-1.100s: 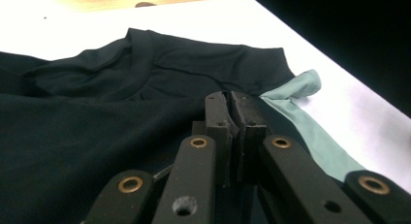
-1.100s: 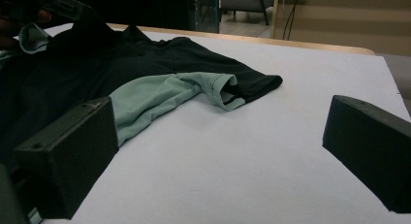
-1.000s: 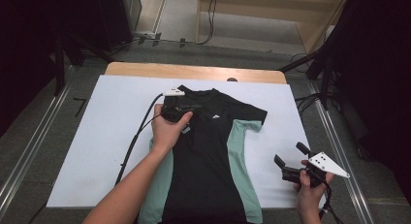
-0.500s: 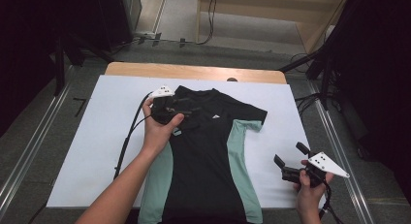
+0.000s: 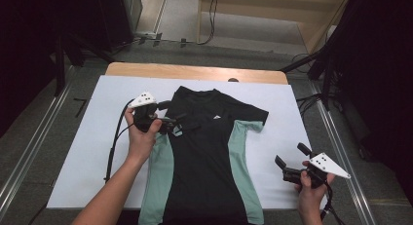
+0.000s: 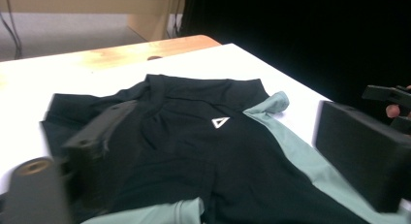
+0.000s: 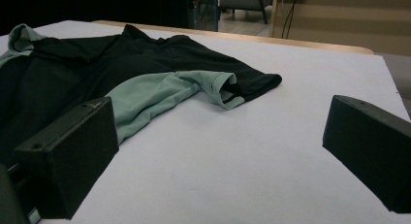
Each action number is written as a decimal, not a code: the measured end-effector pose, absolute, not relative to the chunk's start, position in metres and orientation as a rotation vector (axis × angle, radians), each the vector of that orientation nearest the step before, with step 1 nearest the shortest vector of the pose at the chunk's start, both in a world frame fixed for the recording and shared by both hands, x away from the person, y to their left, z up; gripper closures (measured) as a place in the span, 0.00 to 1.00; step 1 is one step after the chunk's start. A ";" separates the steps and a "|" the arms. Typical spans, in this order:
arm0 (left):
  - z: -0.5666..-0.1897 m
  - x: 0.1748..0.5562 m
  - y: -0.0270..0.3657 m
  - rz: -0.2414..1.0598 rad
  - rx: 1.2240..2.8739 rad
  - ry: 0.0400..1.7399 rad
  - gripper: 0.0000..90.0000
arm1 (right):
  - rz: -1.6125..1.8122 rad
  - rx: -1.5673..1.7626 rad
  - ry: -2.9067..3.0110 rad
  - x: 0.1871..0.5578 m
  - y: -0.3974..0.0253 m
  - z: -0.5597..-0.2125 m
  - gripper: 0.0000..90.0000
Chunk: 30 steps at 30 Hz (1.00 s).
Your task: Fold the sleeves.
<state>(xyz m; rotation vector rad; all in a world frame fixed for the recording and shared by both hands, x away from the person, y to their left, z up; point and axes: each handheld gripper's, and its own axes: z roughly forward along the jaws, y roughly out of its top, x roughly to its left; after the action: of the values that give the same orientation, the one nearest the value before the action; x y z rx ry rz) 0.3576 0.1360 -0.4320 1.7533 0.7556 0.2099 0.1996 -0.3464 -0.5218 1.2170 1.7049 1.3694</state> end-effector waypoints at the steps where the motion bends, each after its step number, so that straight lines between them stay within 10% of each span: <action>1: -0.432 0.356 0.139 0.210 1.752 0.752 0.04 | 1.370 1.218 1.703 0.200 -0.346 -0.522 0.00; 30: -0.449 0.307 0.225 0.369 1.712 0.835 0.00 | 1.347 1.229 1.702 0.200 -0.345 -0.522 0.00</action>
<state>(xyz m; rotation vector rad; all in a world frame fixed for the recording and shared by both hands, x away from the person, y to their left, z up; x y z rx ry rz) 0.3066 0.2247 -0.4492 1.7116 0.8349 0.3685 0.2001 -0.3447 -0.5217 1.2288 1.7017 1.3466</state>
